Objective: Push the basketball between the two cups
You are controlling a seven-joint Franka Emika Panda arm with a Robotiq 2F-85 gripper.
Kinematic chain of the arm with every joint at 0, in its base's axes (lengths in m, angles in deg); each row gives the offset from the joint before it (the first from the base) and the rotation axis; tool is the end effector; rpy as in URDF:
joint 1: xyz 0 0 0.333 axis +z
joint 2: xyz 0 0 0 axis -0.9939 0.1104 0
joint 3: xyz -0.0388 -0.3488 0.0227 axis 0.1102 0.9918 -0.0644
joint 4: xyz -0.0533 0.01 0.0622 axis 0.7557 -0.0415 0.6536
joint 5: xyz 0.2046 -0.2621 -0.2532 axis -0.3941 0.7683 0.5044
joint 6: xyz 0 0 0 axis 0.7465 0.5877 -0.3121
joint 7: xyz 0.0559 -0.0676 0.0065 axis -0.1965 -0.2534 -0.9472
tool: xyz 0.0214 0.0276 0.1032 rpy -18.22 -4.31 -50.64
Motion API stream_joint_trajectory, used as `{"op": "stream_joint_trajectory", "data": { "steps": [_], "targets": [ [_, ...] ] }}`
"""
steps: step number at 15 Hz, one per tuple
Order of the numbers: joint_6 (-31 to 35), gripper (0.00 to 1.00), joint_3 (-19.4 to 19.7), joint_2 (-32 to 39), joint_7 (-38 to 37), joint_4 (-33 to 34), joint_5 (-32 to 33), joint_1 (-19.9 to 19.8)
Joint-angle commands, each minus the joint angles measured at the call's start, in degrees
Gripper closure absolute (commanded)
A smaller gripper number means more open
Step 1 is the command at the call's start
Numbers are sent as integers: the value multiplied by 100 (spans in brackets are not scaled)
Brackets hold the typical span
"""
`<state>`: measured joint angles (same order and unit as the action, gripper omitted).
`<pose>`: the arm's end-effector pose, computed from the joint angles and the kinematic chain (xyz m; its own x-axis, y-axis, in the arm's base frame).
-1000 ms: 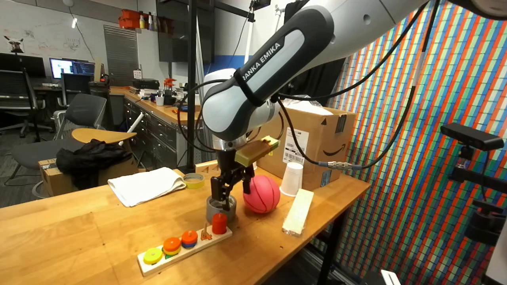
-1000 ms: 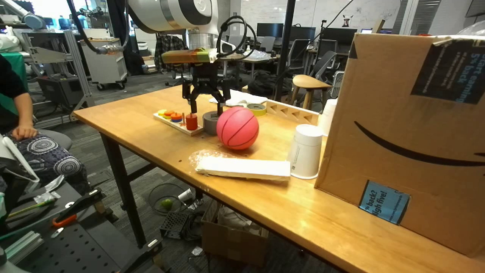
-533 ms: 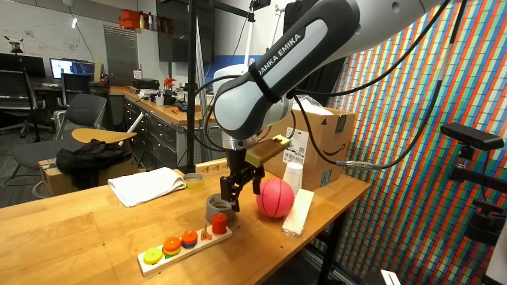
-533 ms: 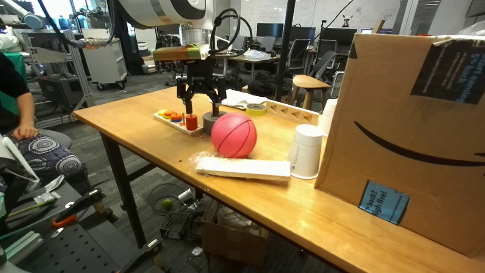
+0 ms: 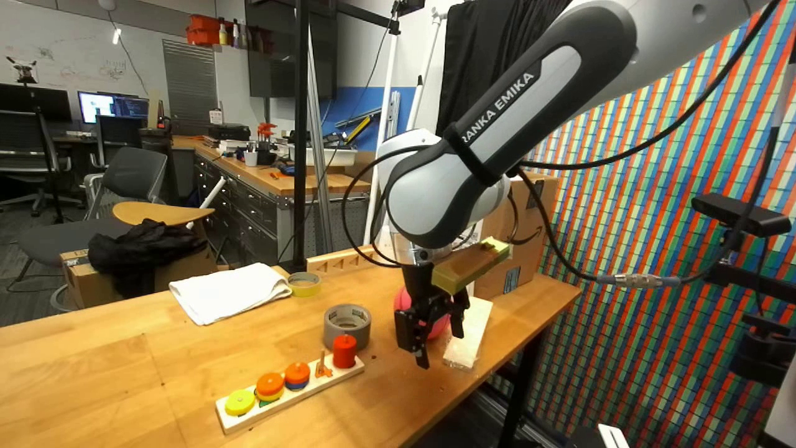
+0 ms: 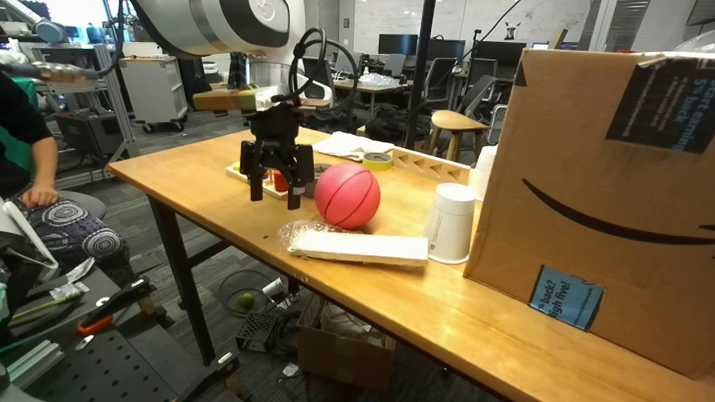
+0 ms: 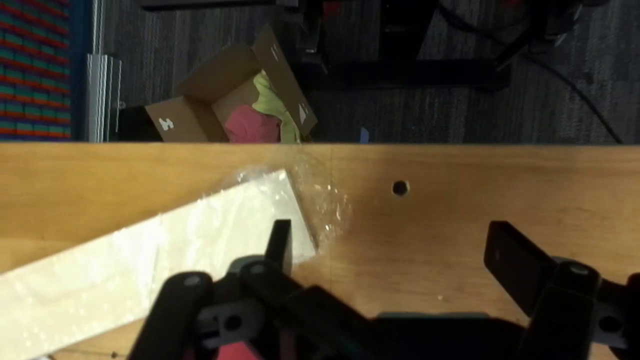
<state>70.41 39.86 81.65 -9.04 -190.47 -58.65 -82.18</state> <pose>0.4410 0.0112 0.3066 0.9690 0.0051 -0.2470 0.0496 -0.9835 0.1742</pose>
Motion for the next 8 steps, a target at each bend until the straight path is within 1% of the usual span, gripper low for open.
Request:
{"op": "stream_joint_trajectory", "data": {
  "steps": [1,4,8],
  "targets": [
    [-85,0,-9,-529,-203,-484,-26,-81],
    [-113,0,-52,-543,-226,-522,-73,-68],
    [-52,0,-108,-405,-157,-392,-102,-29]
  ]
}}
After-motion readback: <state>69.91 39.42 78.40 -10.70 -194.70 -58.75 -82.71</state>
